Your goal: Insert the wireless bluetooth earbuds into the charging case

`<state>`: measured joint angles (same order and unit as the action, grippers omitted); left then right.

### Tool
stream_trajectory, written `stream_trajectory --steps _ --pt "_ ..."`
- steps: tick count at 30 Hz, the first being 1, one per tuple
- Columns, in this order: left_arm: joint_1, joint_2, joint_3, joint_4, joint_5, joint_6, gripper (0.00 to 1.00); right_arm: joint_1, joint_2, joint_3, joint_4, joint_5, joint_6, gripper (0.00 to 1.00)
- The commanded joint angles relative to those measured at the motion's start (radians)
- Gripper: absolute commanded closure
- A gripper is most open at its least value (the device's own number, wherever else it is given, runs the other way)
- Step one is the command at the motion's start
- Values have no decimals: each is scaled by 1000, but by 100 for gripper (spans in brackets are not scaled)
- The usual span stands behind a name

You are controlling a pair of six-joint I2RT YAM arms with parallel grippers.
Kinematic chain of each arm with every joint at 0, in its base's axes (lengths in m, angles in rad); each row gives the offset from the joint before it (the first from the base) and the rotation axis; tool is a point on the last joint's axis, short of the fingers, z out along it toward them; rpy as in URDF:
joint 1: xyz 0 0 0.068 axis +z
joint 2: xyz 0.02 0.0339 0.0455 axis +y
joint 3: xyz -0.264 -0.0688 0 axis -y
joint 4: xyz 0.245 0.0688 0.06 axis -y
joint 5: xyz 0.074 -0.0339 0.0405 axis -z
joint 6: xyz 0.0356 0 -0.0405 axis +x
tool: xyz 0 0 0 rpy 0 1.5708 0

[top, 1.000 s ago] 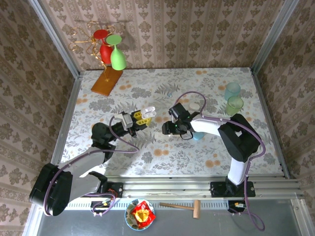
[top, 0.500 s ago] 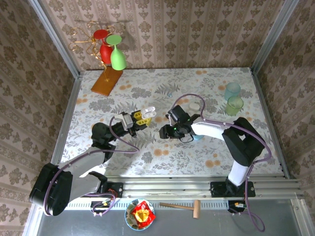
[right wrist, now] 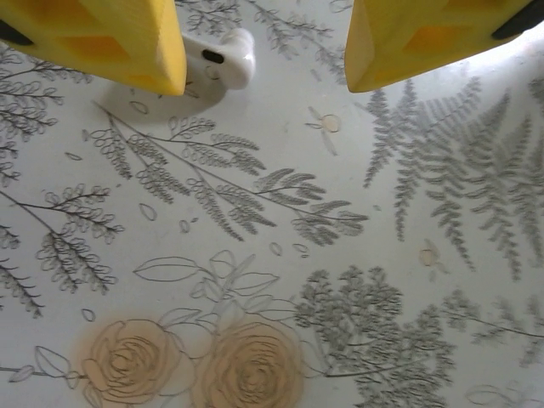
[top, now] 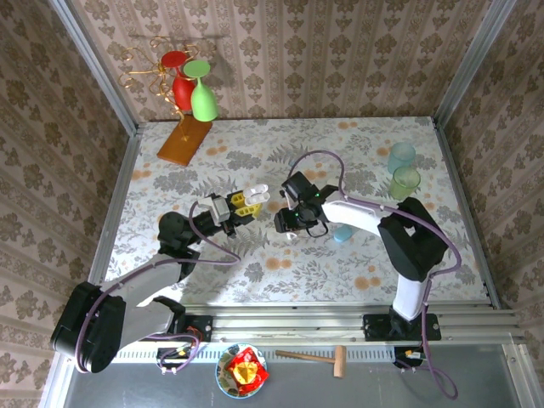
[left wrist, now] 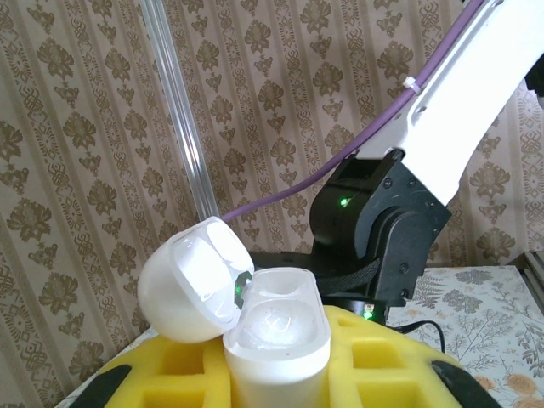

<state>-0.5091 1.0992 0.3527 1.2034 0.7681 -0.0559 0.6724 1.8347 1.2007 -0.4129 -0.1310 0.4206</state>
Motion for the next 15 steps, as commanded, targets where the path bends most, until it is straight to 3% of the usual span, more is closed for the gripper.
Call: stream_trajectory --steps 1,15 --pt "-2 -25 -7 5 -4 27 100 23 35 57 -147 92 -62 50" --pt "-2 -63 -11 -11 -3 38 100 136 157 222 -365 369 -40 59"
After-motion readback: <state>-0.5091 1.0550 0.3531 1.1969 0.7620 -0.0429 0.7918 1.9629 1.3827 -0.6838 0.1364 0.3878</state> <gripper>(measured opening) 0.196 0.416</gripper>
